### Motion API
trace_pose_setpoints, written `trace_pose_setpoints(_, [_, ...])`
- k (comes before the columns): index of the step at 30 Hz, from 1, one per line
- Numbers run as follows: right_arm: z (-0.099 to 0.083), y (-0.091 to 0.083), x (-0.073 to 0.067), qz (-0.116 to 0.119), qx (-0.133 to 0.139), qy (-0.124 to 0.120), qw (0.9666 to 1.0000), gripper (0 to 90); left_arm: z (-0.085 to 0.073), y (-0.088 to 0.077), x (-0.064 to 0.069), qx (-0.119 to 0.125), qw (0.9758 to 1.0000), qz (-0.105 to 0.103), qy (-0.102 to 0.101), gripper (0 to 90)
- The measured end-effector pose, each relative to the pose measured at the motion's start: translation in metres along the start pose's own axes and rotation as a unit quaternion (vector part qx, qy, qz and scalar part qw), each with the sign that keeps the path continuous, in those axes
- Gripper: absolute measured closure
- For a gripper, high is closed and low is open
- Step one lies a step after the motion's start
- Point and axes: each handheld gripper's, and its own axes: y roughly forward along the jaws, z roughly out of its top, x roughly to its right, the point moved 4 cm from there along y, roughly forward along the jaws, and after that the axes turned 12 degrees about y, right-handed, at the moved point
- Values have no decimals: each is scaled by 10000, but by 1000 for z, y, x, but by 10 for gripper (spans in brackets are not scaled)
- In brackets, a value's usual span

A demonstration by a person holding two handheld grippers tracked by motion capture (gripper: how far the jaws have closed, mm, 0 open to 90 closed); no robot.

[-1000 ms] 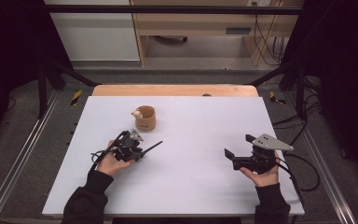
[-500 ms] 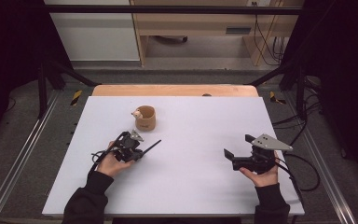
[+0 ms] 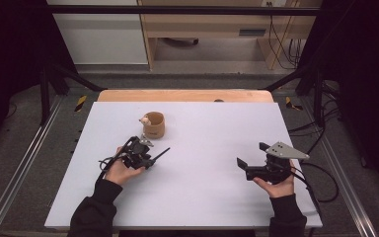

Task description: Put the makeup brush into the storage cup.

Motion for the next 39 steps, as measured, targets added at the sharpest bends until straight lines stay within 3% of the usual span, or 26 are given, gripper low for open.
trace_pose_setpoints(10, [0,0,-1,20,-5,4,10000,32,13,10,3,-120,9998,-40,143,691])
trace_pose_setpoints(16, [0,0,-1,27,-6,-3,10000,32,11,12,3,-208,9997,-127,3,722])
trace_pose_setpoints(23, [0,0,-1,26,-17,-11,10000,31,11,11,5,-269,9995,-86,-162,756])
trace_pose_setpoints(29, [-1,1,-2,31,-24,-32,10000,31,13,12,8,-341,9993,-39,-172,823])
trace_pose_setpoints(39, [-1,2,-2,40,-39,-38,10000,31,14,11,9,-373,9993,-16,-89,831])
